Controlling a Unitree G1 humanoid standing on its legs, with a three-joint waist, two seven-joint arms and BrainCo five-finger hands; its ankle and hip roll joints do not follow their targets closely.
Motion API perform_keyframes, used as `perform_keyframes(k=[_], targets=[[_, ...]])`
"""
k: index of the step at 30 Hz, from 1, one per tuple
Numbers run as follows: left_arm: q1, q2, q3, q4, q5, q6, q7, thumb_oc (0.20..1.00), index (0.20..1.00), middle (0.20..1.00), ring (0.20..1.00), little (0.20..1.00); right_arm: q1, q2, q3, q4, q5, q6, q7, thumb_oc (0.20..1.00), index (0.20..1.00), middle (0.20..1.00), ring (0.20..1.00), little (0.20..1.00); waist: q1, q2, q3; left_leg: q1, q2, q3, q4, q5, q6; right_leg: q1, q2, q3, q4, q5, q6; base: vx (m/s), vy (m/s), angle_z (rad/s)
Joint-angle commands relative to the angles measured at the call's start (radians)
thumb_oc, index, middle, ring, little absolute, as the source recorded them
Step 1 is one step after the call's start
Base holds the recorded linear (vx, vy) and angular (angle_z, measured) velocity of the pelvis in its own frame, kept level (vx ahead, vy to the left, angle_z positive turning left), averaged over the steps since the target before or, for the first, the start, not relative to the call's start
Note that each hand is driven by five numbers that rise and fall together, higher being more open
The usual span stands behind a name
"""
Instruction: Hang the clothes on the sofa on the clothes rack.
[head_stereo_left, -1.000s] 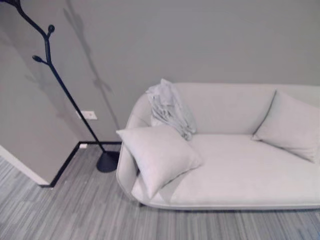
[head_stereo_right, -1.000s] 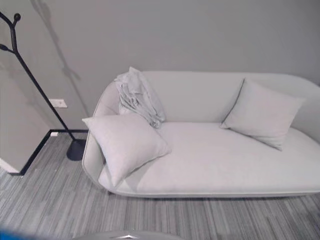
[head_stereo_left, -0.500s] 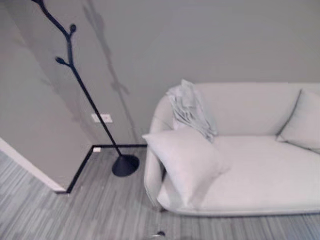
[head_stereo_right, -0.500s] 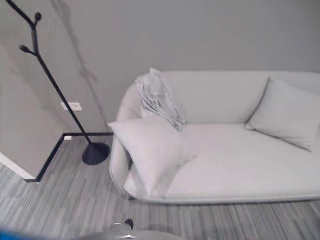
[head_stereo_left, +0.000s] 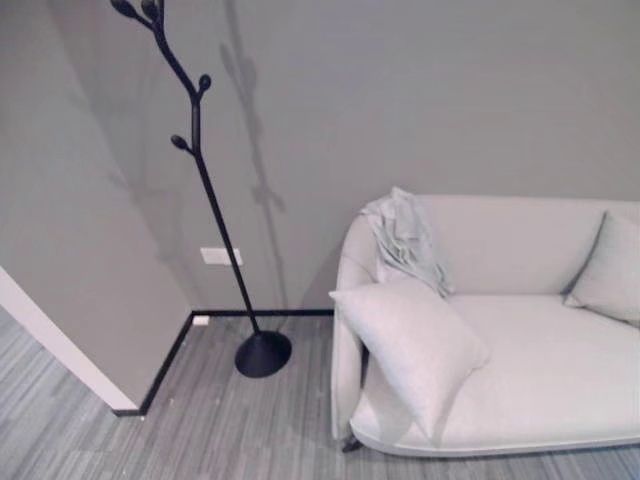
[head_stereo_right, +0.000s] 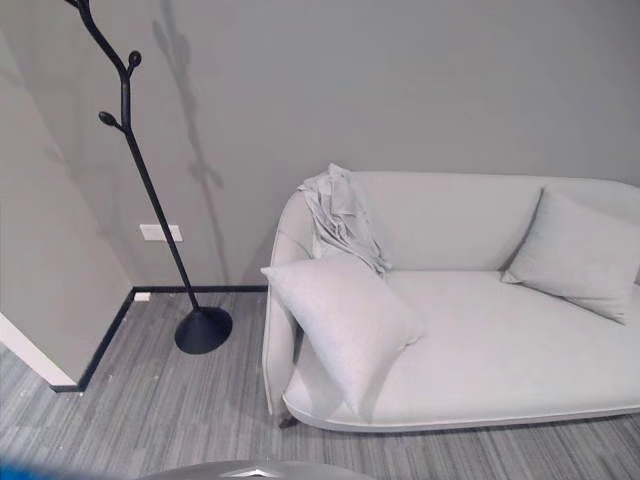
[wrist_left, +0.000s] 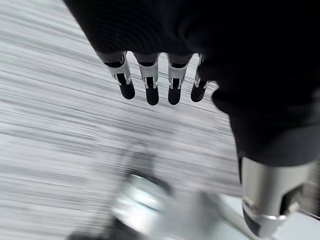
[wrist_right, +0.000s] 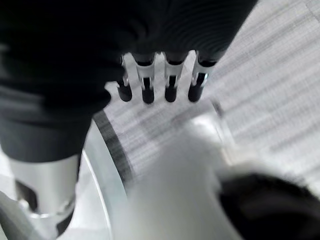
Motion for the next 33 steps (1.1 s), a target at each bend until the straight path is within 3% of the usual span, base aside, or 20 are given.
perform_keyframes(k=[1, 6, 9, 11, 12, 16, 18, 20, 21, 22, 25, 27, 28, 29, 30, 31, 32, 33], targets=[[-0.104, -0.047, -0.027, 0.015, 0.072, -0.016, -0.013, 1.0, 1.0, 1.0, 1.0, 1.0, -0.01, -0.011, -0.001, -0.004, 0.02, -0.019, -0.004, 1.0, 1.0, 1.0, 1.0, 1.0, -0.016, -0.021, 0.042, 0.074, -0.036, -0.094, -0.065, 0.043, -0.035, 0.056, 0.026, 0.006, -0.217, 0.137, 0.021, 0.01, 0.099, 0.51], [-0.111, -0.091, -0.115, 0.026, 0.178, 0.0, -0.047, 1.0, 1.0, 1.0, 1.0, 1.0, -0.011, -0.007, 0.01, -0.024, 0.012, -0.018, 0.003, 1.0, 1.0, 1.0, 1.0, 1.0, -0.072, -0.003, 0.032, 0.11, -0.037, -0.088, -0.097, 0.045, -0.045, 0.065, 0.038, 0.01, -0.256, 0.169, 0.017, 0.06, 0.033, 0.4], [-0.119, -0.084, -0.106, -0.002, 0.156, -0.004, -0.045, 1.0, 1.0, 1.0, 1.0, 1.0, -0.022, 0.005, 0.015, -0.028, 0.007, -0.017, 0.004, 1.0, 1.0, 1.0, 1.0, 1.0, -0.079, -0.004, 0.028, 0.118, -0.035, -0.083, -0.09, 0.026, -0.05, 0.07, 0.03, 0.013, -0.274, 0.186, 0.021, 0.06, 0.005, 0.01], [-0.131, -0.08, -0.106, -0.015, 0.138, -0.003, -0.046, 1.0, 1.0, 1.0, 1.0, 1.0, -0.029, 0.002, 0.02, -0.039, 0.001, -0.018, 0.003, 1.0, 1.0, 1.0, 1.0, 1.0, -0.084, -0.002, 0.039, 0.093, -0.042, -0.074, -0.024, 0.004, -0.051, 0.07, 0.022, 0.015, -0.278, 0.194, 0.024, -0.01, 0.044, -0.05], [-0.143, -0.085, -0.124, -0.02, 0.141, -0.007, -0.043, 1.0, 1.0, 1.0, 1.0, 1.0, -0.042, -0.008, 0.033, -0.049, -0.001, -0.021, 0.004, 1.0, 1.0, 1.0, 1.0, 1.0, -0.089, -0.001, 0.064, 0.012, -0.057, -0.053, 0.101, -0.019, -0.074, 0.074, 0.013, 0.029, -0.277, 0.189, 0.019, -0.05, 0.055, 0.1], [-0.148, -0.09, -0.126, -0.014, 0.134, -0.007, -0.036, 1.0, 1.0, 1.0, 1.0, 1.0, -0.055, -0.019, 0.039, -0.05, 0.005, -0.017, 0.002, 1.0, 1.0, 1.0, 1.0, 1.0, -0.087, 0.005, 0.077, -0.054, -0.04, 0.002, 0.209, -0.011, -0.089, 0.086, 0.011, 0.045, -0.285, 0.184, 0.014, -0.01, 0.101, 0.06], [-0.148, -0.084, -0.1, -0.018, 0.093, -0.006, -0.026, 1.0, 1.0, 1.0, 1.0, 1.0, -0.061, -0.021, 0.045, -0.036, 0.003, -0.015, 0.004, 1.0, 1.0, 1.0, 1.0, 1.0, -0.079, 0.004, 0.071, -0.056, 0.004, 0.02, 0.166, -0.012, -0.066, 0.081, -0.001, 0.042, -0.288, 0.175, 0.018, 0.09, 0.13, 0.1], [-0.149, -0.078, -0.075, -0.017, 0.059, -0.007, -0.017, 1.0, 1.0, 1.0, 1.0, 1.0, -0.059, -0.024, 0.035, -0.033, 0.006, -0.014, -0.001, 1.0, 1.0, 1.0, 1.0, 1.0, -0.066, 0.004, 0.065, -0.05, 0.059, 0.003, 0.065, 0.028, -0.054, 0.08, -0.008, 0.034, -0.288, 0.158, 0.023, 0.13, 0.201, 0.38], [-0.146, -0.078, -0.072, -0.013, 0.052, -0.007, -0.013, 1.0, 1.0, 1.0, 1.0, 1.0, -0.057, -0.028, 0.025, -0.033, 0.006, -0.015, -0.007, 1.0, 1.0, 1.0, 1.0, 1.0, -0.062, 0.005, 0.062, -0.058, 0.086, -0.015, -0.001, 0.05, -0.057, 0.078, -0.014, 0.029, -0.288, 0.144, 0.024, 0.2, 0.326, 0.51], [-0.142, -0.078, -0.064, -0.01, 0.042, -0.007, -0.007, 1.0, 1.0, 1.0, 1.0, 1.0, -0.055, -0.033, 0.013, -0.033, 0.004, -0.022, -0.019, 1.0, 1.0, 1.0, 1.0, 1.0, -0.056, 0.011, 0.061, -0.1, 0.131, -0.046, -0.097, 0.086, -0.085, 0.08, -0.028, 0.027, -0.288, 0.113, 0.023, 0.16, 0.25, 0.28], [-0.14, -0.077, -0.06, -0.014, 0.032, -0.009, -0.004, 1.0, 1.0, 1.0, 1.0, 1.0, -0.058, -0.036, 0.009, -0.038, 0.003, -0.025, -0.024, 1.0, 1.0, 1.0, 1.0, 1.0, -0.057, 0.01, 0.064, -0.156, 0.148, -0.056, -0.097, 0.085, -0.103, 0.085, -0.041, 0.025, -0.288, 0.1, 0.023, 0.13, 0.241, 0.34], [-0.136, -0.076, -0.047, -0.018, 0.016, -0.013, -0.001, 1.0, 1.0, 1.0, 1.0, 1.0, -0.055, -0.039, -0.003, -0.042, -0.007, -0.027, -0.031, 1.0, 1.0, 1.0, 1.0, 1.0, -0.048, 0.009, 0.066, -0.247, 0.195, -0.079, -0.097, 0.085, -0.138, 0.122, -0.076, 0.052, -0.284, 0.067, 0.029, 0.29, 0.532, 1.02], [-0.129, -0.079, -0.038, -0.019, 0.017, -0.014, -0.001, 1.0, 1.0, 1.0, 1.0, 1.0, -0.047, -0.04, -0.008, -0.038, -0.022, -0.023, -0.031, 1.0, 1.0, 1.0, 1.0, 1.0, -0.046, 0.02, 0.055, -0.252, 0.234, -0.073, -0.097, 0.101, -0.157, 0.153, -0.109, 0.073, -0.28, 0.036, 0.047, 0.26, 0.478, 0.96], [-0.128, -0.079, -0.038, -0.019, 0.017, -0.014, -0.001, 1.0, 1.0, 1.0, 1.0, 1.0, -0.047, -0.04, -0.008, -0.039, -0.022, -0.023, -0.031, 1.0, 1.0, 1.0, 1.0, 1.0, -0.044, 0.018, 0.057, -0.249, 0.234, -0.07, -0.097, 0.1, -0.157, 0.155, -0.111, 0.075, -0.28, 0.036, 0.047, 0.38, 0.784, 0.22], [-0.125, -0.086, -0.057, -0.015, 0.061, -0.016, 0.0, 1.0, 1.0, 1.0, 1.0, 1.0, -0.036, -0.036, -0.011, -0.035, -0.049, -0.019, -0.023, 1.0, 1.0, 1.0, 1.0, 1.0, -0.05, 0.031, 0.039, -0.194, 0.266, -0.037, -0.097, 0.106, -0.159, 0.185, -0.16, 0.096, -0.264, 0.024, 0.077, 0.19, 0.438, -0.34], [-0.125, -0.086, -0.057, -0.015, 0.061, -0.016, 0.0, 1.0, 1.0, 1.0, 1.0, 1.0, -0.036, -0.036, -0.011, -0.035, -0.049, -0.019, -0.023, 1.0, 1.0, 1.0, 1.0, 1.0, -0.049, 0.032, 0.038, -0.195, 0.267, -0.037, -0.097, 0.107, -0.159, 0.183, -0.159, 0.097, -0.264, 0.025, 0.077, 0.29, 0.862, -0.85], [-0.132, -0.085, -0.076, -0.019, 0.092, -0.01, -0.005, 1.0, 1.0, 1.0, 1.0, 1.0, -0.031, -0.032, -0.015, -0.031, -0.071, -0.008, -0.017, 1.0, 1.0, 1.0, 1.0, 1.0, -0.056, 0.033, 0.019, -0.152, 0.257, 0.012, -0.097, 0.118, -0.158, 0.187, -0.216, 0.083, -0.271, 0.056, 0.105, 0.1, 0.426, -1.1], [-0.132, -0.084, -0.076, -0.019, 0.092, -0.01, -0.005, 1.0, 1.0, 1.0, 1.0, 1.0, -0.031, -0.032, -0.015, -0.031, -0.071, -0.008, -0.016, 1.0, 1.0, 1.0, 1.0, 1.0, -0.055, 0.029, 0.022, -0.147, 0.253, 0.015, -0.097, 0.117, -0.157, 0.193, -0.221, 0.083, -0.274, 0.056, 0.106, 0.17, 0.831, -1.36]])
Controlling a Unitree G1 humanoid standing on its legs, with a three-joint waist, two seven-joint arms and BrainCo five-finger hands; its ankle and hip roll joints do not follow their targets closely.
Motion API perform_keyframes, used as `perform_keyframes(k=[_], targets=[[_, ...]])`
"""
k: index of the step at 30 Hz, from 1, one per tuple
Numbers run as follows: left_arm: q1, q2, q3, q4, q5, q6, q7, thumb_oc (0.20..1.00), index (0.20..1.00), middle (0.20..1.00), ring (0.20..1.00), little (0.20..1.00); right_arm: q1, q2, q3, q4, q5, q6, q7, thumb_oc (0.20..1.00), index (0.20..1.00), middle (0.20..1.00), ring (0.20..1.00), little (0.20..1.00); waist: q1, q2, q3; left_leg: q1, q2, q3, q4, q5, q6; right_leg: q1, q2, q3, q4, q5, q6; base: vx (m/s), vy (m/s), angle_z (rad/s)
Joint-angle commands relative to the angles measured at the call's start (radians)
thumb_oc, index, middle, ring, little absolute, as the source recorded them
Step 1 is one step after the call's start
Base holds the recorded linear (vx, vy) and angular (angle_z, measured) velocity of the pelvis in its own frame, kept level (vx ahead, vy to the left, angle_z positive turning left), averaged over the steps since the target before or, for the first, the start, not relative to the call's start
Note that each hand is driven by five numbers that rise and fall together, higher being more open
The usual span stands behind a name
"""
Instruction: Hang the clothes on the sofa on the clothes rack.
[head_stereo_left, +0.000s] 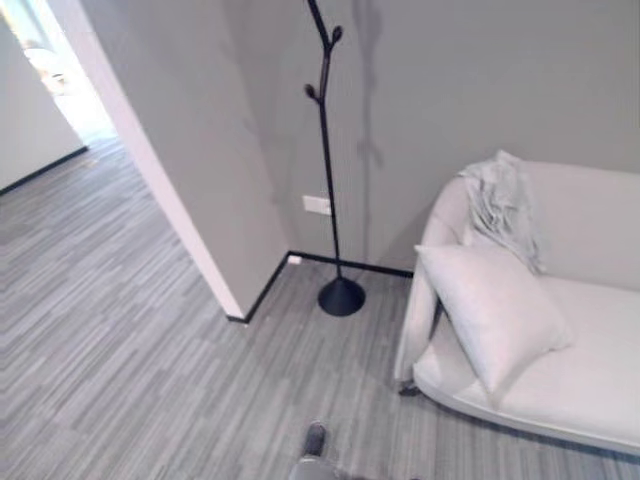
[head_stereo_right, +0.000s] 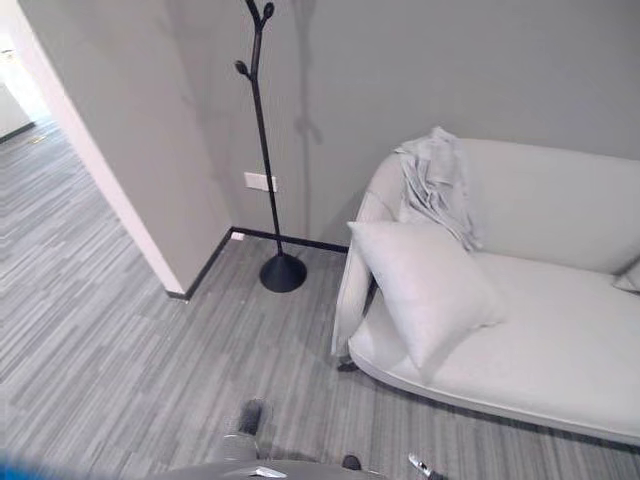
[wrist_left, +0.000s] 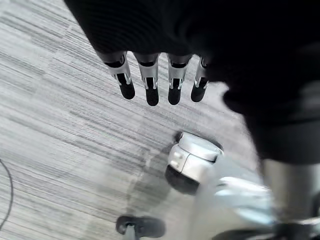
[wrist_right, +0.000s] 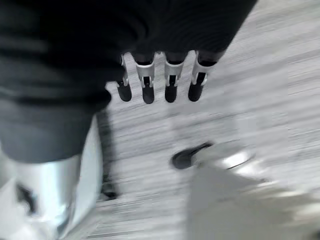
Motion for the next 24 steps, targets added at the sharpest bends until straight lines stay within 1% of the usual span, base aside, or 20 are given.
perform_keyframes(k=[1, 2, 3, 4, 5, 7, 8, 9, 10, 11, 12, 13, 15, 17, 18, 19, 21, 22, 23, 24], targets=[[-0.079, -0.007, -0.06, -0.029, 0.092, 0.006, 0.021, 1.0, 1.0, 1.0, 1.0, 1.0, 0.044, 0.054, 0.034, 0.032, -0.042, 0.028, 0.027, 1.0, 1.0, 1.0, 1.0, 1.0, -0.051, -0.007, -0.095, -0.073, -0.02, 0.032, -0.275, 0.262, 0.009, 0.172, -0.141, -0.052, 0.026, 0.026, 0.142, 0.07, 0.409, -1.02], [-0.079, -0.007, -0.06, -0.029, 0.092, 0.006, 0.021, 1.0, 1.0, 1.0, 1.0, 1.0, 0.044, 0.054, 0.033, 0.031, -0.042, 0.028, 0.027, 1.0, 1.0, 1.0, 1.0, 1.0, -0.05, -0.009, -0.093, -0.071, -0.021, 0.034, -0.275, 0.261, 0.01, 0.174, -0.143, -0.051, 0.025, 0.026, 0.143, 0.09, 0.731, -0.59], [-0.088, -0.008, -0.103, -0.028, 0.155, 0.004, 0.02, 1.0, 1.0, 1.0, 1.0, 1.0, 0.044, 0.062, 0.046, 0.033, -0.061, 0.031, 0.037, 1.0, 1.0, 1.0, 1.0, 1.0, -0.059, -0.009, -0.099, -0.034, -0.059, 0.049, -0.275, 0.24, 0.037, 0.126, -0.185, -0.043, 0.074, 0.09, 0.145, 0.02, 0.325, -0.11], [-0.088, -0.008, -0.103, -0.028, 0.155, 0.004, 0.02, 1.0, 1.0, 1.0, 1.0, 1.0, 0.044, 0.062, 0.045, 0.033, -0.061, 0.031, 0.037, 1.0, 1.0, 1.0, 1.0, 1.0, -0.057, -0.009, -0.099, -0.034, -0.059, 0.05, -0.275, 0.24, 0.037, 0.125, -0.185, -0.042, 0.075, 0.09, 0.145, 0.04, 0.606, -0.35], [-0.088, -0.01, -0.129, -0.029, 0.175, 0.011, 0.013, 1.0, 1.0, 1.0, 1.0, 1.0, 0.035, 0.064, 0.052, 0.031, -0.068, 0.031, 0.036, 1.0, 1.0, 1.0, 1.0, 1.0, -0.058, -0.004, -0.091, 0.008, -0.102, 0.044, -0.275, 0.215, 0.066, 0.071, -0.237, -0.046, 0.149, 0.221, 0.131, 0.02, 0.282, -0.56], [-0.088, -0.01, -0.129, -0.029, 0.175, 0.011, 0.013, 1.0, 1.0, 1.0, 1.0, 1.0, 0.035, 0.064, 0.052, 0.031, -0.068, 0.031, 0.036, 1.0, 1.0, 1.0, 1.0, 1.0, -0.058, -0.004, -0.091, 0.009, -0.102, 0.045, -0.275, 0.215, 0.066, 0.071, -0.237, -0.045, 0.149, 0.221, 0.131, 0.03, 0.251, -0.86], [-0.077, -0.012, -0.131, -0.016, 0.19, 0.017, 0.008, 1.0, 1.0, 1.0, 1.0, 1.0, 0.034, 0.069, 0.072, 0.017, -0.082, 0.028, 0.042, 1.0, 1.0, 1.0, 1.0, 1.0, -0.045, -0.002, -0.084, 0.048, -0.133, 0.01, -0.271, 0.187, 0.089, 0.065, -0.255, -0.08, 0.169, 0.247, 0.113, 0.06, 0.317, -0.88], [-0.065, -0.007, -0.128, -0.003, 0.215, 0.021, 0.005, 1.0, 1.0, 1.0, 1.0, 1.0, 0.034, 0.072, 0.085, 0.005, -0.091, 0.025, 0.049, 1.0, 1.0, 1.0, 1.0, 1.0, -0.042, -0.004, -0.084, 0.056, -0.144, -0.003, -0.264, 0.178, 0.103, 0.065, -0.229, -0.089, 0.168, 0.224, 0.106, 0.07, 0.386, -0.66], [-0.053, -0.002, -0.122, 0.005, 0.224, 0.022, 0.0, 1.0, 1.0, 1.0, 1.0, 1.0, 0.034, 0.072, 0.093, -0.008, -0.094, 0.021, 0.052, 1.0, 1.0, 1.0, 1.0, 1.0, -0.04, -0.007, -0.089, 0.059, -0.151, 0.0, -0.262, 0.169, 0.113, 0.074, -0.198, -0.097, 0.145, 0.176, 0.103, 0.02, 0.289, -0.14], [-0.038, 0.003, -0.11, 0.006, 0.221, 0.023, -0.004, 1.0, 1.0, 1.0, 1.0, 1.0, 0.025, 0.07, 0.101, -0.024, -0.094, 0.012, 0.046, 1.0, 1.0, 1.0, 1.0, 1.0, -0.029, -0.013, -0.094, 0.052, -0.164, 0.016, -0.259, 0.162, 0.133, 0.055, -0.106, -0.104, 0.109, 0.103, 0.095, 0.0, 0.192, -0.24], [-0.038, 0.003, -0.11, 0.006, 0.221, 0.023, -0.004, 1.0, 1.0, 1.0, 1.0, 1.0, 0.025, 0.07, 0.101, -0.024, -0.094, 0.012, 0.046, 1.0, 1.0, 1.0, 1.0, 1.0, -0.028, -0.013, -0.093, 0.054, -0.164, 0.017, -0.258, 0.16, 0.133, 0.056, -0.106, -0.102, 0.112, 0.1, 0.095, -0.01, 0.171, -0.41], [-0.035, 0.003, -0.107, 0.006, 0.223, 0.022, -0.001, 1.0, 1.0, 1.0, 1.0, 1.0, 0.019, 0.069, 0.107, -0.025, -0.095, 0.008, 0.043, 1.0, 1.0, 1.0, 1.0, 1.0, -0.02, -0.017, -0.095, 0.049, -0.178, 0.011, -0.255, 0.159, 0.136, 0.043, -0.06, -0.107, 0.089, 0.081, 0.092, 0.01, 0.098, -0.65], [-0.032, 0.003, -0.102, 0.005, 0.232, 0.021, 0.003, 1.0, 1.0, 1.0, 1.0, 1.0, 0.015, 0.068, 0.121, -0.029, -0.091, 0.004, 0.041, 1.0, 1.0, 1.0, 1.0, 1.0, -0.014, -0.025, -0.092, 0.074, -0.207, -0.014, -0.253, 0.145, 0.145, 0.021, 0.023, -0.114, 0.061, 0.067, 0.076, 0.06, 0.119, -1.01], [-0.028, -0.004, -0.106, 0.005, 0.253, 0.017, 0.003, 1.0, 1.0, 1.0, 1.0, 1.0, 0.017, 0.062, 0.136, -0.028, -0.08, 0.0, 0.043, 1.0, 1.0, 1.0, 1.0, 1.0, -0.02, -0.038, -0.089, 0.124, -0.232, -0.017, -0.265, 0.126, 0.154, -0.005, 0.113, -0.097, 0.012, 0.094, 0.063, 0.14, 0.09, -0.7], [-0.028, -0.004, -0.106, 0.005, 0.253, 0.017, 0.003, 1.0, 1.0, 1.0, 1.0, 1.0, 0.018, 0.062, 0.136, -0.028, -0.08, 0.0, 0.043, 1.0, 1.0, 1.0, 1.0, 1.0, -0.02, -0.037, -0.086, 0.128, -0.232, -0.016, -0.265, 0.125, 0.154, -0.001, 0.113, -0.096, 0.012, 0.094, 0.063, 0.14, 0.063, 0.35], [-0.029, -0.009, -0.116, 0.003, 0.266, 0.016, 0.005, 1.0, 1.0, 1.0, 1.0, 1.0, 0.021, 0.058, 0.139, -0.028, -0.08, -0.001, 0.042, 1.0, 1.0, 1.0, 1.0, 1.0, -0.026, -0.037, -0.085, 0.139, -0.237, -0.024, -0.27, 0.121, 0.155, -0.02, 0.133, -0.084, 0.006, 0.107, 0.062, 0.1, 0.032, 0.27], [-0.04, -0.017, -0.144, -0.009, 0.286, 0.01, 0.006, 1.0, 1.0, 1.0, 1.0, 1.0, 0.023, 0.054, 0.136, -0.031, -0.079, -0.003, 0.04, 1.0, 1.0, 1.0, 1.0, 1.0, -0.047, -0.03, -0.066, 0.161, -0.24, -0.044, -0.273, 0.11, 0.158, -0.059, 0.157, -0.065, 0.011, 0.131, 0.063, 0.15, 0.02, 0.05], [-0.046, -0.017, -0.156, -0.015, 0.297, 0.01, 0.006, 1.0, 1.0, 1.0, 1.0, 1.0, 0.023, 0.052, 0.135, -0.033, -0.077, -0.004, 0.038, 1.0, 1.0, 1.0, 1.0, 1.0, -0.054, -0.029, -0.058, 0.168, -0.24, -0.053, -0.272, 0.106, 0.158, -0.072, 0.159, -0.062, 0.013, 0.141, 0.066, 0.23, -0.055, 0.21], [-0.062, -0.022, -0.189, -0.025, 0.324, 0.008, 0.002, 1.0, 1.0, 1.0, 1.0, 1.0, 0.022, 0.05, 0.132, -0.026, -0.08, -0.001, 0.038, 1.0, 1.0, 1.0, 1.0, 1.0, -0.064, -0.033, -0.049, 0.178, -0.242, -0.074, -0.263, 0.095, 0.159, -0.072, 0.148, -0.073, 0.008, 0.149, 0.061, 0.17, -0.056, 0.29], [-0.062, -0.022, -0.19, -0.025, 0.324, 0.008, 0.002, 1.0, 1.0, 1.0, 1.0, 1.0, 0.022, 0.05, 0.132, -0.026, -0.08, -0.001, 0.038, 1.0, 1.0, 1.0, 1.0, 1.0, -0.065, -0.033, -0.048, 0.179, -0.242, -0.075, -0.263, 0.095, 0.159, -0.07, 0.148, -0.074, 0.008, 0.149, 0.061, 0.27, -0.082, 0.28]])
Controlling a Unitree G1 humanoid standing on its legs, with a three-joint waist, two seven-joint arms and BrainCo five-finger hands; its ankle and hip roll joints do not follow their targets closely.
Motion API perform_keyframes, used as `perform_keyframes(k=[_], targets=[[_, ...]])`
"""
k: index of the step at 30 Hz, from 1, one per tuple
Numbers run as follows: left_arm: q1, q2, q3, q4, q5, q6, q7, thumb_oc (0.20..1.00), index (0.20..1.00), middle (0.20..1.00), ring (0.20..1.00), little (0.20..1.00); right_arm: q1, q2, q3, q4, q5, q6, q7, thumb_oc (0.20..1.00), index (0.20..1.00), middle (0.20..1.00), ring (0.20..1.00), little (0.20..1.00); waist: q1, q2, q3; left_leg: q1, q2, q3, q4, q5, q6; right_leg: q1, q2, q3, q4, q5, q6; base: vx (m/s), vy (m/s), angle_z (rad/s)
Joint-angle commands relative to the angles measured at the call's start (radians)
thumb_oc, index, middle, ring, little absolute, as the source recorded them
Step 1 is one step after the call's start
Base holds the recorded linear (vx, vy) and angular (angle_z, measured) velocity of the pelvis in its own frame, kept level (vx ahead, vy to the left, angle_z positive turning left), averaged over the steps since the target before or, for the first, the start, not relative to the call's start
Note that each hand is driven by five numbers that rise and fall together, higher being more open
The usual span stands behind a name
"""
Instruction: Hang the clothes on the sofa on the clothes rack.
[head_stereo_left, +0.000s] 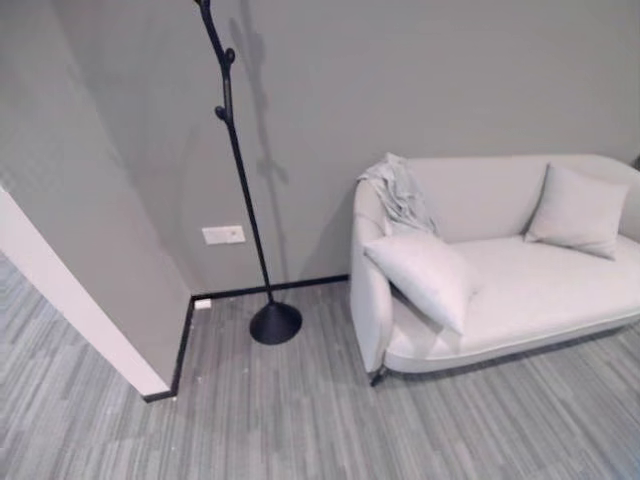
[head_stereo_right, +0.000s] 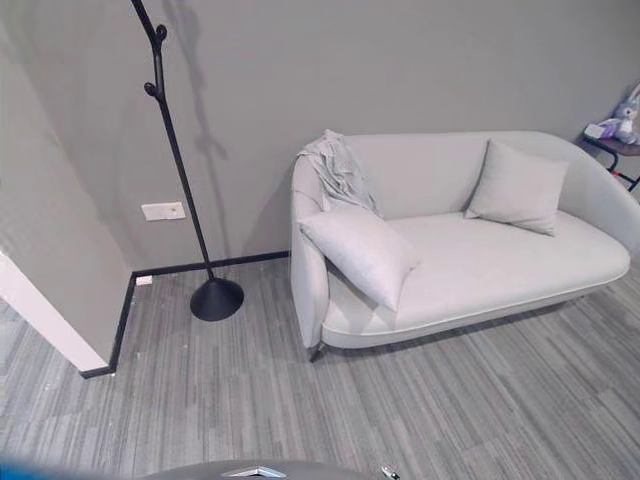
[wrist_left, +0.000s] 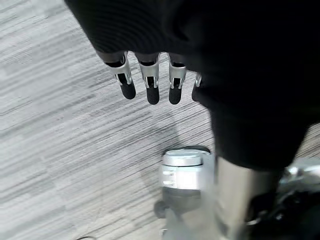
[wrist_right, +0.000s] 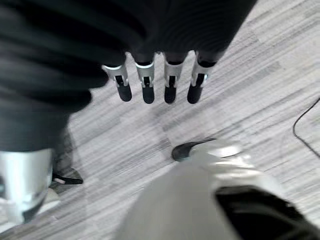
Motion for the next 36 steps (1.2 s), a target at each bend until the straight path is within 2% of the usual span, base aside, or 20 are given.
perform_keyframes(k=[1, 4, 5, 7, 9, 10, 12, 16, 18, 19, 20, 21, 23, 25, 27, 28, 32, 33, 34, 36], targets=[[-0.09, -0.054, -0.018, 0.015, 0.077, -0.029, -0.015, 1.0, 1.0, 1.0, 1.0, 1.0, -0.055, -0.039, -0.007, 0.01, -0.002, -0.013, -0.008, 1.0, 1.0, 1.0, 1.0, 1.0, 0.001, 0.027, 0.047, 0.122, -0.018, -0.089, 0.006, -0.06, 0.023, -0.079, 0.02, -0.026, -0.026, 0.135, 0.048, 0.14, -0.033, 0.16], [-0.091, -0.052, -0.012, 0.015, 0.07, -0.026, -0.015, 1.0, 1.0, 1.0, 1.0, 1.0, -0.055, -0.037, -0.01, 0.013, -0.002, -0.012, -0.008, 1.0, 1.0, 1.0, 1.0, 1.0, 0.0, 0.028, 0.042, 0.135, -0.004, -0.094, 0.0, -0.067, 0.016, -0.075, 0.017, -0.036, -0.016, 0.126, 0.041, 0.23, -0.072, 0.01], [-0.097, -0.044, -0.002, 0.013, 0.06, -0.024, -0.008, 1.0, 1.0, 1.0, 1.0, 1.0, -0.064, -0.039, -0.008, 0.002, -0.002, -0.017, -0.008, 1.0, 1.0, 1.0, 1.0, 1.0, -0.001, 0.029, 0.031, 0.159, 0.04, -0.112, 0.0, -0.086, -0.013, -0.073, 0.013, -0.063, 0.038, 0.089, 0.031, 0.26, -0.092, 0.09], [-0.101, -0.042, -0.002, 0.012, 0.059, -0.026, -0.005, 1.0, 1.0, 1.0, 1.0, 1.0, -0.069, -0.04, -0.004, -0.003, -0.004, -0.019, -0.008, 1.0, 1.0, 1.0, 1.0, 1.0, -0.004, 0.027, 0.031, 0.162, 0.055, -0.117, 0.015, -0.094, -0.028, -0.069, 0.013, -0.065, 0.053, 0.076, 0.028, 0.26, -0.09, 0.16], [-0.112, -0.036, -0.009, 0.008, 0.058, -0.031, 0.002, 1.0, 1.0, 1.0, 1.0, 1.0, -0.085, -0.047, 0.007, -0.014, -0.01, -0.026, -0.013, 1.0, 1.0, 1.0, 1.0, 1.0, -0.005, 0.021, 0.039, 0.128, 0.073, -0.109, 0.1, -0.09, -0.052, -0.061, 0.006, -0.065, 0.071, 0.058, 0.023, 0.2, -0.057, 0.23], [-0.129, -0.03, -0.006, -0.006, 0.038, -0.034, 0.012, 1.0, 1.0, 1.0, 1.0, 1.0, -0.1, -0.055, 0.02, -0.03, -0.013, -0.031, -0.018, 1.0, 1.0, 1.0, 1.0, 1.0, 0.004, 0.007, 0.057, 0.065, 0.075, -0.116, 0.213, -0.062, -0.05, -0.054, -0.004, -0.057, 0.074, 0.053, 0.018, 0.16, -0.052, 0.15], [-0.142, -0.022, 0.001, -0.021, 0.009, -0.042, 0.025, 1.0, 1.0, 1.0, 1.0, 1.0, -0.117, -0.064, 0.036, -0.038, -0.022, -0.037, -0.029, 1.0, 1.0, 1.0, 1.0, 1.0, 0.021, -0.007, 0.062, 0.031, 0.082, -0.108, 0.266, -0.039, -0.037, -0.043, -0.016, -0.058, 0.062, 0.058, 0.014, 0.12, -0.048, -0.03], [-0.143, -0.017, 0.05, -0.038, -0.097, -0.047, 0.029, 1.0, 1.0, 1.0, 1.0, 1.0, -0.116, -0.078, 0.03, -0.043, -0.022, -0.042, -0.035, 1.0, 1.0, 1.0, 1.0, 1.0, 0.042, -0.006, 0.044, 0.005, 0.09, -0.111, 0.213, -0.035, -0.033, -0.008, -0.025, -0.065, 0.022, 0.05, 0.02, 0.18, -0.013, -0.05], [-0.139, -0.014, 0.075, -0.034, -0.122, -0.053, 0.034, 1.0, 1.0, 1.0, 1.0, 1.0, -0.101, -0.08, 0.028, -0.052, -0.029, -0.047, -0.033, 1.0, 1.0, 1.0, 1.0, 1.0, 0.055, 0.006, 0.03, -0.005, 0.073, -0.13, 0.108, -0.01, -0.043, 0.02, -0.016, -0.068, -0.013, 0.044, 0.021, 0.25, 0.032, 0.31], [-0.137, -0.014, 0.086, -0.027, -0.123, -0.051, 0.033, 1.0, 1.0, 1.0, 1.0, 1.0, -0.089, -0.078, 0.032, -0.056, -0.047, -0.049, -0.035, 1.0, 1.0, 1.0, 1.0, 1.0, 0.069, 0.021, 0.028, -0.024, 0.042, -0.14, 0.018, 0.043, -0.046, 0.047, -0.002, -0.074, -0.025, 0.035, 0.021, 0.27, 0.05, 0.46], [-0.136, -0.014, 0.092, -0.026, -0.122, -0.051, 0.034, 1.0, 1.0, 1.0, 1.0, 1.0, -0.082, -0.075, 0.037, -0.055, -0.061, -0.049, -0.037, 1.0, 1.0, 1.0, 1.0, 1.0, 0.077, 0.028, 0.028, -0.038, 0.023, -0.137, -0.007, 0.069, -0.047, 0.063, 0.005, -0.077, -0.03, 0.029, 0.021, 0.19, 0.037, 0.44], [-0.136, -0.014, 0.092, -0.026, -0.122, -0.051, 0.034, 1.0, 1.0, 1.0, 1.0, 1.0, -0.082, -0.075, 0.038, -0.055, -0.061, -0.049, -0.037, 1.0, 1.0, 1.0, 1.0, 1.0, 0.077, 0.027, 0.029, -0.036, 0.021, -0.137, -0.007, 0.068, -0.046, 0.065, 0.004, -0.077, -0.031, 0.028, 0.022, 0.14, 0.034, 0.26], [-0.136, -0.016, 0.101, -0.029, -0.121, -0.052, 0.032, 1.0, 1.0, 1.0, 1.0, 1.0, -0.069, -0.066, 0.05, -0.054, -0.095, -0.047, -0.037, 1.0, 1.0, 1.0, 1.0, 1.0, 0.095, 0.031, 0.028, -0.115, -0.02, -0.111, -0.007, 0.079, -0.053, 0.102, 0.011, -0.061, -0.04, 0.005, 0.018, 0.19, 0.058, 0.12], [-0.138, -0.017, 0.106, -0.03, -0.118, -0.054, 0.031, 1.0, 1.0, 1.0, 1.0, 1.0, -0.056, -0.061, 0.057, -0.046, -0.128, -0.043, -0.038, 1.0, 1.0, 1.0, 1.0, 1.0, 0.11, 0.033, 0.033, -0.176, -0.028, -0.088, -0.007, 0.085, -0.062, 0.14, 0.012, -0.033, -0.043, -0.016, 0.012, 0.28, 0.106, -0.23], [-0.135, -0.015, 0.121, -0.034, -0.128, -0.058, 0.03, 1.0, 1.0, 1.0, 1.0, 1.0, -0.041, -0.061, 0.054, -0.032, -0.157, -0.034, -0.033, 1.0, 1.0, 1.0, 1.0, 1.0, 0.127, 0.031, 0.037, -0.257, 0.015, -0.05, -0.007, 0.104, -0.08, 0.188, 0.002, 0.026, -0.046, -0.037, 0.014, 0.3, 0.162, -0.33], [-0.135, -0.015, 0.121, -0.034, -0.128, -0.058, 0.03, 1.0, 1.0, 1.0, 1.0, 1.0, -0.041, -0.061, 0.054, -0.032, -0.157, -0.034, -0.033, 1.0, 1.0, 1.0, 1.0, 1.0, 0.129, 0.029, 0.038, -0.255, 0.014, -0.047, -0.007, 0.103, -0.08, 0.189, 0.0, 0.028, -0.046, -0.038, 0.014, 0.17, 0.125, -0.63], [-0.125, -0.009, 0.143, -0.034, -0.127, -0.059, 0.029, 1.0, 1.0, 1.0, 1.0, 1.0, -0.019, -0.07, 0.034, -0.01, -0.171, -0.027, -0.031, 1.0, 1.0, 1.0, 1.0, 1.0, 0.14, 0.026, 0.028, -0.284, 0.103, 0.027, -0.007, 0.141, -0.092, 0.249, -0.031, 0.103, -0.046, -0.062, 0.029, 0.27, 0.22, -1.2], [-0.122, -0.007, 0.145, -0.029, -0.115, -0.057, 0.024, 1.0, 1.0, 1.0, 1.0, 1.0, -0.015, -0.07, 0.03, -0.006, -0.182, -0.026, -0.031, 1.0, 1.0, 1.0, 1.0, 1.0, 0.139, 0.019, 0.018, -0.26, 0.111, 0.041, -0.007, 0.125, -0.087, 0.264, -0.049, 0.115, -0.046, -0.062, 0.038, 0.3, 0.309, -1.04], [-0.123, -0.008, 0.142, -0.024, -0.102, -0.058, 0.026, 1.0, 1.0, 1.0, 1.0, 1.0, -0.011, -0.069, 0.028, -0.004, -0.19, -0.028, -0.027, 1.0, 1.0, 1.0, 1.0, 1.0, 0.136, 0.027, 0.007, -0.249, 0.125, 0.052, -0.007, 0.142, -0.085, 0.265, -0.053, 0.118, -0.045, -0.065, 0.043, 0.29, 0.35, -0.76], [-0.128, -0.001, 0.131, -0.014, -0.078, -0.052, 0.02, 1.0, 1.0, 1.0, 1.0, 1.0, -0.007, -0.06, 0.024, 0.005, -0.193, -0.024, -0.027, 1.0, 1.0, 1.0, 1.0, 1.0, 0.117, 0.02, -0.016, -0.209, 0.12, 0.089, -0.007, 0.154, -0.085, 0.255, -0.085, 0.104, -0.046, -0.051, 0.067, 0.29, 0.416, -0.7]])
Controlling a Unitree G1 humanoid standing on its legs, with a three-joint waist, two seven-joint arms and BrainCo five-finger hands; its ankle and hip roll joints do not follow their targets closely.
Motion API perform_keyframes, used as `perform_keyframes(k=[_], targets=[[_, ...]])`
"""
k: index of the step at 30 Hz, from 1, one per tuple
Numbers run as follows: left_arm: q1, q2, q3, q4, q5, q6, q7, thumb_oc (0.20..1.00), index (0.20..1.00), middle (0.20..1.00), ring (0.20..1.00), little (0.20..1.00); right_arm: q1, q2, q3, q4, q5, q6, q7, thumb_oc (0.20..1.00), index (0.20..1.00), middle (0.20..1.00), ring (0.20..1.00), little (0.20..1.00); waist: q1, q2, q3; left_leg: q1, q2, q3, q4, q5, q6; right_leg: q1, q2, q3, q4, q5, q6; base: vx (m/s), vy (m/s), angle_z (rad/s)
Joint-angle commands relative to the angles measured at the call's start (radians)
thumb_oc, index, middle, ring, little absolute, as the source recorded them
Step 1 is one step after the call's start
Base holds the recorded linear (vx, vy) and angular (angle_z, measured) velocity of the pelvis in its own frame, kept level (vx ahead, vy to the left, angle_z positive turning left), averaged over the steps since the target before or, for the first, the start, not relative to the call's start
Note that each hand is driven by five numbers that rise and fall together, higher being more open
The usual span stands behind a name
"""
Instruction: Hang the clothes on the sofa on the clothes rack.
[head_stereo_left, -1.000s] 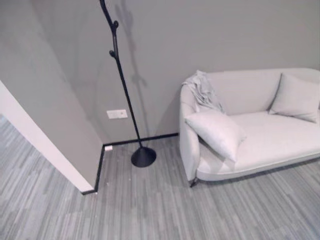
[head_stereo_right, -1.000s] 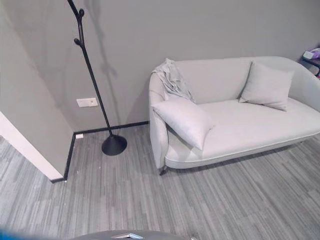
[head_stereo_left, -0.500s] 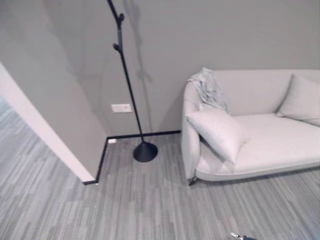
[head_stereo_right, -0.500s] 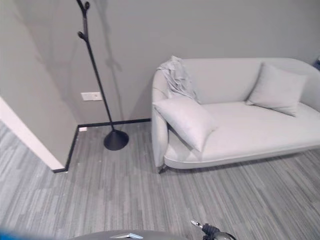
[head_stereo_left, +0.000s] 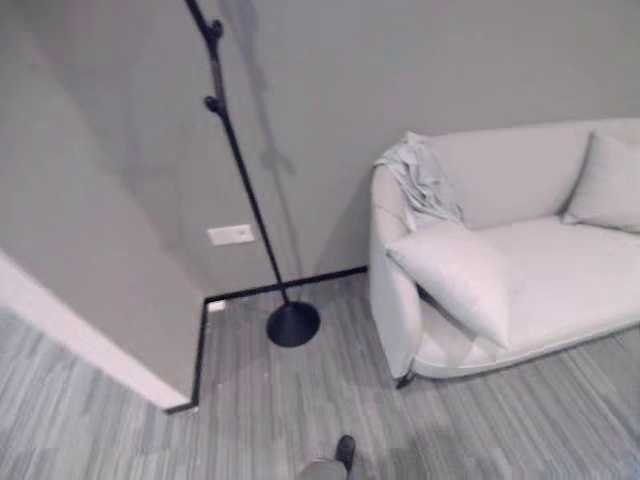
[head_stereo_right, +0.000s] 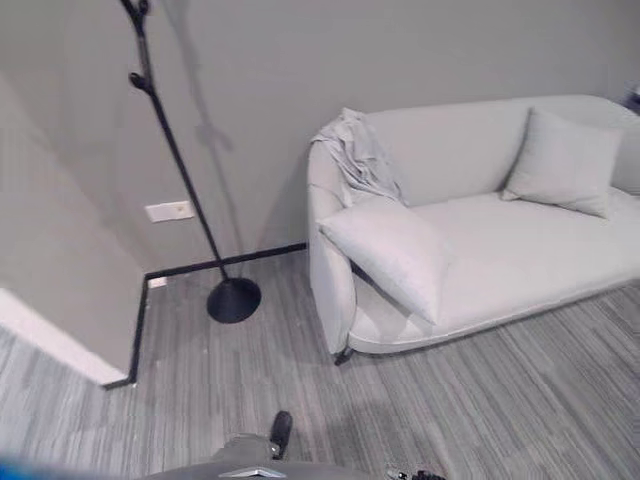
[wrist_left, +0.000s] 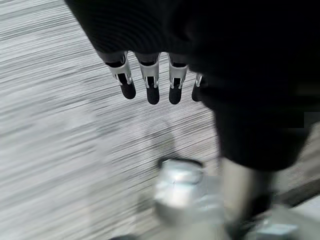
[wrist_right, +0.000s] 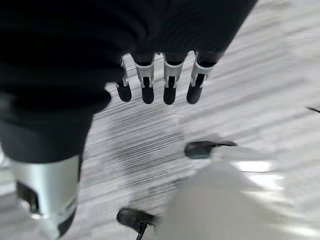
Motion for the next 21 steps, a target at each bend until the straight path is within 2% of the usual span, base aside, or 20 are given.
perform_keyframes(k=[1, 2, 3, 5, 6, 8, 10, 11, 12, 13, 14, 15, 16, 17, 21], targets=[[-0.028, -0.025, -0.037, 0.031, 0.014, -0.026, -0.006, 1.0, 1.0, 1.0, 1.0, 1.0, 0.022, -0.003, 0.004, 0.001, -0.023, -0.005, 0.002, 1.0, 1.0, 1.0, 1.0, 1.0, -0.034, 0.016, -0.115, -0.061, 0.065, -0.017, -0.156, 0.124, -0.044, 0.057, 0.046, -0.03, -0.087, 0.053, 0.074, 0.23, 0.335, -0.61], [-0.028, -0.025, -0.037, 0.031, 0.014, -0.026, -0.006, 1.0, 1.0, 1.0, 1.0, 1.0, 0.022, -0.003, 0.004, 0.0, -0.023, -0.005, 0.002, 1.0, 1.0, 1.0, 1.0, 1.0, -0.034, 0.015, -0.116, -0.062, 0.064, -0.016, -0.156, 0.124, -0.044, 0.057, 0.045, -0.03, -0.087, 0.053, 0.074, 0.22, 0.347, -0.35], [-0.032, -0.028, -0.056, 0.031, 0.033, -0.025, -0.006, 1.0, 1.0, 1.0, 1.0, 1.0, 0.02, -0.002, 0.005, 0.0, -0.023, -0.003, 0.006, 1.0, 1.0, 1.0, 1.0, 1.0, -0.047, 0.018, -0.124, -0.046, 0.051, -0.004, -0.156, 0.113, -0.038, 0.045, 0.026, -0.038, -0.075, 0.07, 0.09, 0.16, 0.285, -0.18], [-0.038, -0.042, -0.102, 0.03, 0.078, -0.02, -0.016, 1.0, 1.0, 1.0, 1.0, 1.0, 0.004, 0.006, 0.001, -0.013, -0.021, -0.004, 0.005, 1.0, 1.0, 1.0, 1.0, 1.0, -0.072, 0.026, -0.129, -0.008, 0.016, 0.027, -0.156, 0.074, -0.011, 0.014, -0.032, -0.052, -0.008, 0.147, 0.132, 0.2, 0.451, -0.1], [-0.038, -0.042, -0.102, 0.03, 0.078, -0.02, -0.016, 1.0, 1.0, 1.0, 1.0, 1.0, 0.004, 0.005, 0.001, -0.013, -0.021, -0.004, 0.005, 1.0, 1.0, 1.0, 1.0, 1.0, -0.07, 0.029, -0.131, -0.01, 0.02, 0.028, -0.156, 0.075, -0.012, 0.01, -0.029, -0.05, -0.008, 0.149, 0.131, 0.12, 0.333, -0.08], [-0.041, -0.048, -0.116, 0.029, 0.088, -0.012, -0.019, 1.0, 1.0, 1.0, 1.0, 1.0, -0.008, 0.012, 0.004, -0.027, -0.019, -0.004, 0.007, 1.0, 1.0, 1.0, 1.0, 1.0, -0.072, 0.04, -0.124, 0.022, -0.001, 0.033, -0.156, 0.049, 0.015, -0.024, -0.051, -0.071, 0.095, 0.206, 0.146, 0.11, 0.257, -0.1], [-0.039, -0.053, -0.124, 0.026, 0.088, -0.008, -0.022, 1.0, 1.0, 1.0, 1.0, 1.0, -0.019, 0.015, 0.015, -0.047, -0.025, -0.007, 0.009, 1.0, 1.0, 1.0, 1.0, 1.0, -0.072, 0.062, -0.111, 0.063, -0.014, 0.024, -0.156, 0.028, 0.037, -0.08, -0.059, -0.11, 0.222, 0.265, 0.136, 0.15, 0.352, -0.05], [-0.038, -0.054, -0.132, 0.022, 0.09, -0.002, -0.022, 1.0, 1.0, 1.0, 1.0, 1.0, -0.031, 0.021, 0.043, -0.08, -0.041, -0.01, 0.012, 1.0, 1.0, 1.0, 1.0, 1.0, -0.072, 0.09, -0.088, 0.115, -0.022, -0.011, -0.156, 0.004, 0.054, -0.137, -0.086, -0.17, 0.34, 0.3, 0.096, 0.19, 0.383, 0.1], [-0.032, -0.053, -0.133, 0.027, 0.095, 0.001, -0.019, 1.0, 1.0, 1.0, 1.0, 1.0, -0.028, 0.027, 0.058, -0.092, -0.05, -0.013, 0.008, 1.0, 1.0, 1.0, 1.0, 1.0, -0.072, 0.097, -0.082, 0.141, -0.024, -0.036, -0.156, -0.007, 0.06, -0.16, -0.099, -0.209, 0.366, 0.284, 0.081, 0.21, 0.336, 0.21], [-0.026, -0.053, -0.128, 0.031, 0.095, 0.001, -0.019, 1.0, 1.0, 1.0, 1.0, 1.0, -0.027, 0.029, 0.064, -0.11, -0.049, -0.017, 0.005, 1.0, 1.0, 1.0, 1.0, 1.0, -0.073, 0.099, -0.083, 0.158, -0.028, -0.056, -0.156, -0.018, 0.065, -0.176, -0.09, -0.226, 0.357, 0.254, 0.063, 0.19, 0.178, 0.27], [-0.021, -0.052, -0.125, 0.037, 0.094, 0.001, -0.02, 1.0, 1.0, 1.0, 1.0, 1.0, -0.026, 0.028, 0.065, -0.128, -0.039, -0.02, 0.001, 1.0, 1.0, 1.0, 1.0, 1.0, -0.083, 0.1, -0.084, 0.17, -0.026, -0.066, -0.156, -0.027, 0.066, -0.198, -0.049, -0.233, 0.327, 0.193, 0.048, 0.17, 0.118, 0.26], [-0.017, -0.051, -0.122, 0.038, 0.09, -0.001, -0.02, 1.0, 1.0, 1.0, 1.0, 1.0, -0.027, 0.026, 0.063, -0.14, -0.03, -0.023, 0.0, 1.0, 1.0, 1.0, 1.0, 1.0, -0.091, 0.098, -0.081, 0.177, -0.027, -0.067, -0.156, -0.033, 0.065, -0.209, -0.018, -0.238, 0.292, 0.151, 0.048, 0.12, 0.058, 0.19], [-0.017, -0.051, -0.122, 0.038, 0.09, -0.001, -0.02, 1.0, 1.0, 1.0, 1.0, 1.0, -0.026, 0.027, 0.063, -0.14, -0.03, -0.023, 0.0, 1.0, 1.0, 1.0, 1.0, 1.0, -0.092, 0.097, -0.079, 0.18, -0.027, -0.068, -0.156, -0.034, 0.065, -0.206, -0.019, -0.239, 0.294, 0.148, 0.048, 0.1, 0.013, 0.17], [-0.016, -0.05, -0.121, 0.04, 0.089, -0.003, -0.019, 1.0, 1.0, 1.0, 1.0, 1.0, -0.031, 0.021, 0.057, -0.147, -0.014, -0.026, -0.005, 1.0, 1.0, 1.0, 1.0, 1.0, -0.099, 0.094, -0.073, 0.184, -0.029, -0.067, -0.156, -0.038, 0.064, -0.212, 0.009, -0.242, 0.239, 0.125, 0.051, 0.11, -0.009, 0.19], [-0.028, -0.054, -0.129, 0.042, 0.097, -0.005, -0.008, 1.0, 1.0, 1.0, 1.0, 1.0, -0.052, 0.008, 0.047, -0.138, 0.003, -0.026, -0.018, 1.0, 1.0, 1.0, 1.0, 1.0, -0.133, 0.073, -0.042, 0.227, -0.05, -0.099, -0.156, -0.071, 0.064, -0.331, 0.071, -0.23, 0.013, 0.197, 0.07, 0.15, -0.021, 0.02]])
